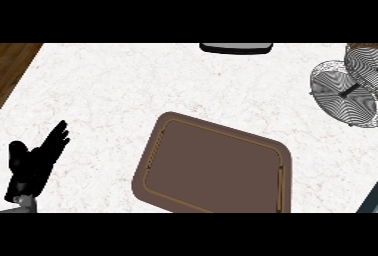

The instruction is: Pick the cupcake from the tray and place it in the tiered basket

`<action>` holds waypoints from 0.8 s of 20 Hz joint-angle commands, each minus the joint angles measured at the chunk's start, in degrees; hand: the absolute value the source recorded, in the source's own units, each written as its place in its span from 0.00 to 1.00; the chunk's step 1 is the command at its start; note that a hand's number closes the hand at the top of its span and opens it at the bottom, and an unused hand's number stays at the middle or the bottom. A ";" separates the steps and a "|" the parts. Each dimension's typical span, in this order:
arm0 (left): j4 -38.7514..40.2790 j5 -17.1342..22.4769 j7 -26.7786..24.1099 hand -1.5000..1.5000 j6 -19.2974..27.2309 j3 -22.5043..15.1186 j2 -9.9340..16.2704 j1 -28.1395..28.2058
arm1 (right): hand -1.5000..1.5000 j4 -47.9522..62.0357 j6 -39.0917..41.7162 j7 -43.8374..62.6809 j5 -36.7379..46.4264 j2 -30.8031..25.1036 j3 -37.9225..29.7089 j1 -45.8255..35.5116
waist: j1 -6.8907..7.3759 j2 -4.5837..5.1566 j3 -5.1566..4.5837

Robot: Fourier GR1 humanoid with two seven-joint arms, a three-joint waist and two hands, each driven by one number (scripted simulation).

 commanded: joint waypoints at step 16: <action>-0.18 -0.20 -1.17 0.50 -1.34 -0.05 0.22 1.63 | 0.00 13.64 11.40 7.52 -3.59 -4.58 -6.82 -3.45 | 0.53 0.31 0.10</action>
